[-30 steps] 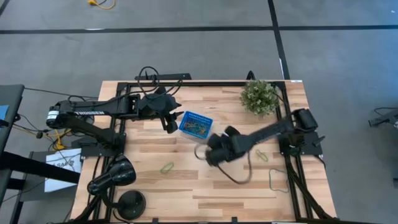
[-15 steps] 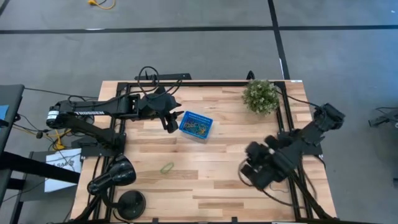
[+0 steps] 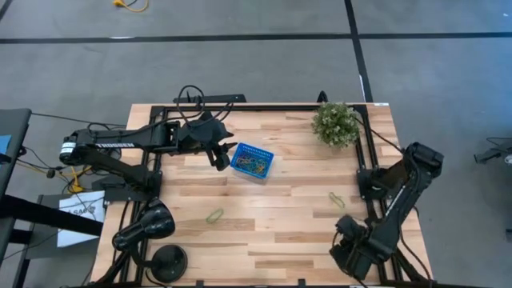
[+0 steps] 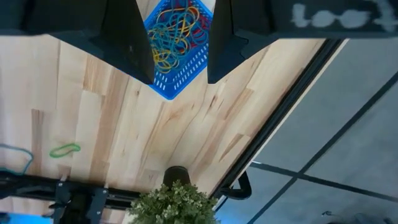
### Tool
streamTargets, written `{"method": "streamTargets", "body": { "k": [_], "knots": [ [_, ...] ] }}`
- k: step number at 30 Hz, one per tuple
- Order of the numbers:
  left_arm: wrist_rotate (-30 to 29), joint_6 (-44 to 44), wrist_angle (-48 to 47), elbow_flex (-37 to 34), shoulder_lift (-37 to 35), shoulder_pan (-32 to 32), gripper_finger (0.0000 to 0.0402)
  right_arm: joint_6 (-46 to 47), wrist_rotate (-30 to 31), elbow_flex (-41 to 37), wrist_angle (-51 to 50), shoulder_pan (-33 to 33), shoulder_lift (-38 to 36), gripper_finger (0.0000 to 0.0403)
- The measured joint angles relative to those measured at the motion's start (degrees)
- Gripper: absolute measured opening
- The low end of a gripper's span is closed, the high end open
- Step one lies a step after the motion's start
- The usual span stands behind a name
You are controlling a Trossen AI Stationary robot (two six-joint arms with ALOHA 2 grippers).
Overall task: Pick and place items into bin
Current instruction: Put the blue rubber band into the blue bin
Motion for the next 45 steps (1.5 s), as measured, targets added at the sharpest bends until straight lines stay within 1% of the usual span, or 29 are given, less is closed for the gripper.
{"method": "streamTargets", "body": {
  "k": [3,5,8,12,18,21,22,24,26,28,30,32,35,37,42,45],
  "knots": [
    [0.0,-0.15,0.99,0.0,0.0,-0.64,0.014,6.19,0.01,-2.12,4.26,1.07,1.3,0.0118],
    [0.04,-0.15,1.47,0.0,0.0,-1.2,0.014,8.86,-0.23,-3.9,5.41,1.14,2.6,0.0118],
    [0.05,-0.13,2.07,0.0,0.0,-2.15,0.014,9.32,-0.36,-6.21,5.21,1.02,4.05,0.0118],
    [0.06,-0.13,2.09,0.0,0.01,-3.1,0.014,9.75,-0.3,-9.05,6.2,1.06,2.81,0.0118],
    [0.04,-0.11,2.07,0.0,0.02,-4.05,0.014,9.92,-0.08,-14.09,5.93,2.69,-3.86,0.0118],
    [0.04,-0.11,2.05,0.0,0.02,-4.05,0.014,13.48,0.82,-17.17,3.49,4.8,-9.19,0.0118],
    [0.04,-0.11,2.05,0.0,0.02,-4.05,0.014,15.14,2.07,-18.29,2.6,5.62,-10.98,0.0118],
    [0.0,-0.11,2.0,0.0,0.02,-4.05,0.014,18.28,5.14,-20.89,5.24,6.98,-14.3,0.0118],
    [0.0,-0.11,1.97,0.0,0.02,-4.15,0.014,18.28,5.98,-23.51,12.96,6.78,-15.99,0.0118],
    [0.0,-0.1,1.88,0.0,0.02,-4.34,0.014,16.31,6.04,-25.52,21.57,5.94,-15.65,0.0117],
    [0.0,-0.08,1.82,0.0,0.02,-4.38,0.014,12.57,5.78,-25.99,26.73,4.5,-13.0,0.0113],
    [-0.03,-0.07,1.74,0.0,0.02,-4.38,0.014,10.39,3.28,-25.97,30.06,3.24,-10.47,0.0108],
    [-0.18,1.11,1.74,0.02,0.02,-4.36,0.014,9.7,-0.85,-25.97,29.58,2.26,-7.51,0.0102],
    [-0.2,1.62,1.76,0.02,0.02,-4.36,0.014,9.8,-1.68,-25.97,28.09,1.58,-6.46,0.0101],
    [-0.2,1.69,1.74,0.02,0.02,-4.36,0.014,9.65,-2.23,-25.99,27.89,1.28,-6.14,0.0103],
    [-0.2,1.69,1.72,0.02,0.02,-4.36,0.014,10.4,-2.1,-25.96,30.19,1.25,-5.8,0.0102]
  ]
}}
